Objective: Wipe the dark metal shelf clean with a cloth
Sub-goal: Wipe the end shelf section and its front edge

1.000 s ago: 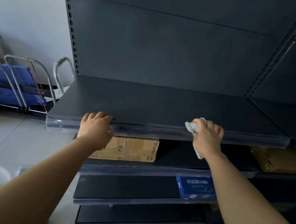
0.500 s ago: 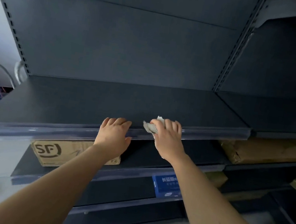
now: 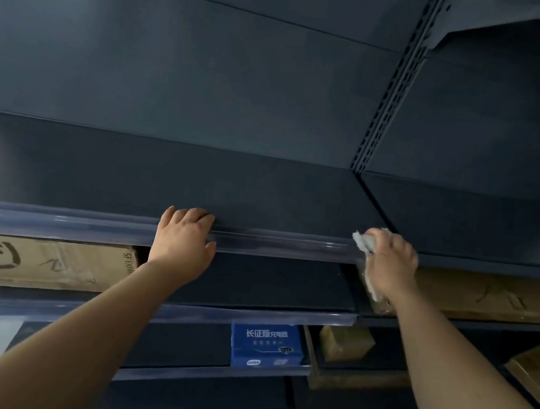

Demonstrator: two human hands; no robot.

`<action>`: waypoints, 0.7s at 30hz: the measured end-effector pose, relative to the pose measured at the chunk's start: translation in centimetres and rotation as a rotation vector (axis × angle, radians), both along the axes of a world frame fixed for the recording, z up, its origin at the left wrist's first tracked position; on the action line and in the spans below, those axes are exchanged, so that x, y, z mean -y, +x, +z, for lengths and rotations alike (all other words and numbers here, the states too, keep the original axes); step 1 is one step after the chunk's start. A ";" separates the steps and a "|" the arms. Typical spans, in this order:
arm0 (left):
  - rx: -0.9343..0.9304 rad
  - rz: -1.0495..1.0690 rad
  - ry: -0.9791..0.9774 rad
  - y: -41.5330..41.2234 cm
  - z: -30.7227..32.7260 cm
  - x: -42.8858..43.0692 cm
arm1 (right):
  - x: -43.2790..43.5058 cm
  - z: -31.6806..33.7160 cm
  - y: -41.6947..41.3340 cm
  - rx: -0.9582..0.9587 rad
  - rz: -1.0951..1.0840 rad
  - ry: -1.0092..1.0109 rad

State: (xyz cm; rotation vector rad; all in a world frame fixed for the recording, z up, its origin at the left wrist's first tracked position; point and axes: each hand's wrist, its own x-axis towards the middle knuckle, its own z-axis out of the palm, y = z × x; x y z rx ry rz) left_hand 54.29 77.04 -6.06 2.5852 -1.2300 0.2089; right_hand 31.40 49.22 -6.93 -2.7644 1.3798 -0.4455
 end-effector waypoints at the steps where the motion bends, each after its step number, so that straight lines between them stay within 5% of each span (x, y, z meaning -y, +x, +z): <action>1: -0.002 0.010 -0.001 -0.1 0.0 0.1 | 1.0 0.6 -0.9 -0.013 -0.048 0.049; 5: -0.015 0.043 0.028 -0.5 0.3 0.2 | 2.3 2.8 -2.3 0.147 -0.135 0.170; 12: -0.059 0.040 -0.080 -1.8 2.3 0.1 | -4.5 5.8 3.9 0.363 0.325 0.227; 21: -0.633 0.084 -0.469 -1.0 5.2 -6.3 | -17.4 7.2 13.2 0.272 0.727 0.449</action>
